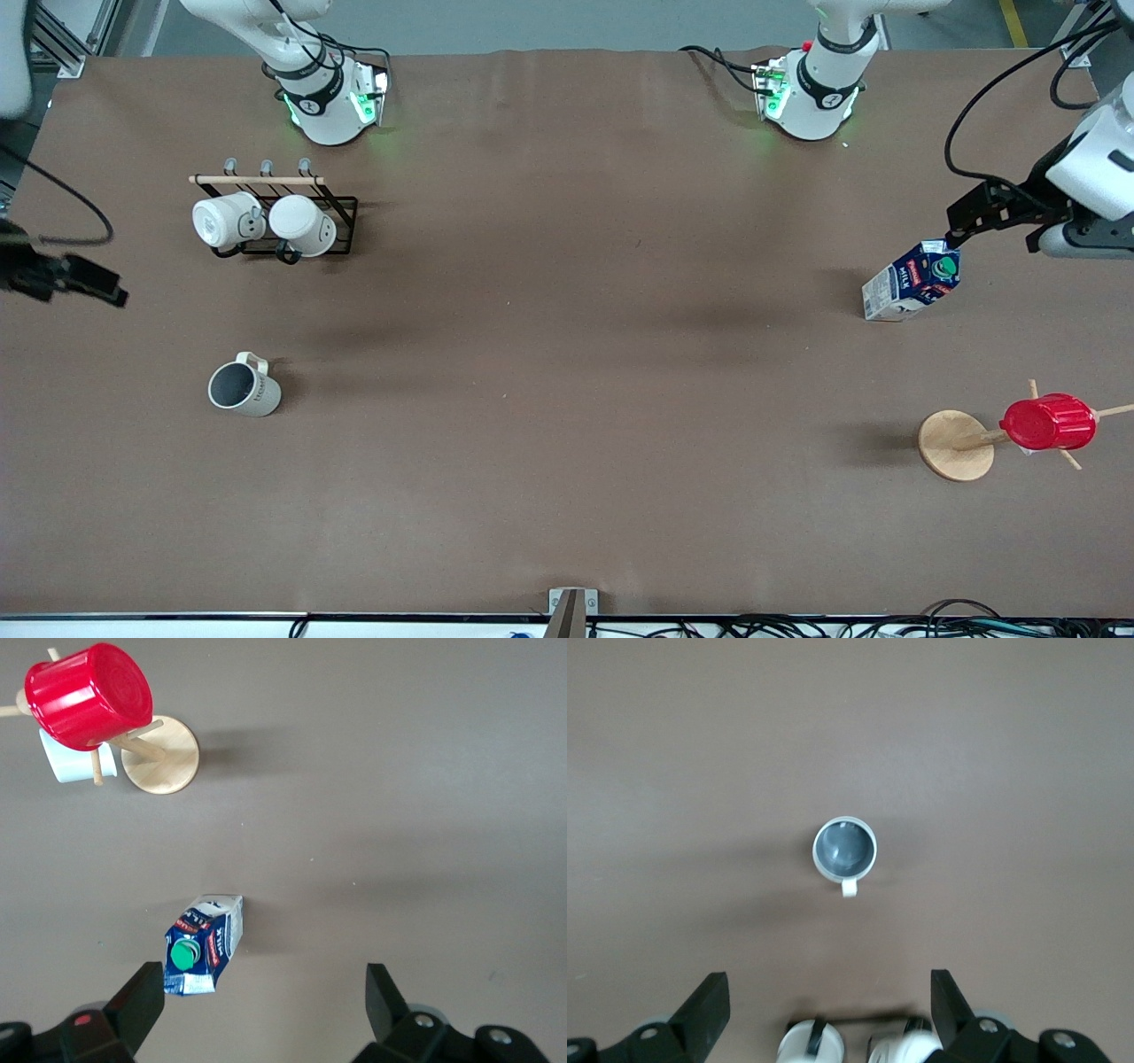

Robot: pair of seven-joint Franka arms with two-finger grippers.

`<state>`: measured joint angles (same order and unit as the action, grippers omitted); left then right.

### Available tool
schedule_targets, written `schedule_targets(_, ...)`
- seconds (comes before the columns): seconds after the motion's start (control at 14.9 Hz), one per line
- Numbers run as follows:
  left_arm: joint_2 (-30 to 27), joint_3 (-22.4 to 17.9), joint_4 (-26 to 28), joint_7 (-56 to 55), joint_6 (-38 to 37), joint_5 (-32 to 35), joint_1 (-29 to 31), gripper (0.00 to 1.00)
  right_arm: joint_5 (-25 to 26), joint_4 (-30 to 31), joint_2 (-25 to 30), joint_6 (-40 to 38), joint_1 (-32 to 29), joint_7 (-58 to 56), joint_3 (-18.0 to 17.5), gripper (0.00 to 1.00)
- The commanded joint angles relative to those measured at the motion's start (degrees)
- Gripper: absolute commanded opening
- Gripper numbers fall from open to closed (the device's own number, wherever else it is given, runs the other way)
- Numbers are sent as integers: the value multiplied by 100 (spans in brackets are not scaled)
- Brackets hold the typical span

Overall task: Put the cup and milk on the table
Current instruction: 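Grasp the grey mug with the right gripper while the left gripper grasps the milk carton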

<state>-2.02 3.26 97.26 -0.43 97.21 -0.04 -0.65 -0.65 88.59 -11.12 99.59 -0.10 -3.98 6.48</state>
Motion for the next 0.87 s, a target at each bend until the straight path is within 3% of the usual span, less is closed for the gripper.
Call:
schedule_targets(0.0,-70,-9,783,130,717,109,196,100,12,665,-407,1145,-34,-646,203,100)
schedule_targets(0.4,-96,8,2383,762,2291,215,933,100,3,1740,-1163,3424,-51,-735,213,100)
schedule_targets(0.8,0,8,3237,851,3224,215,1269,100,-6,2277,-1471,4349,-43,-797,213,95)
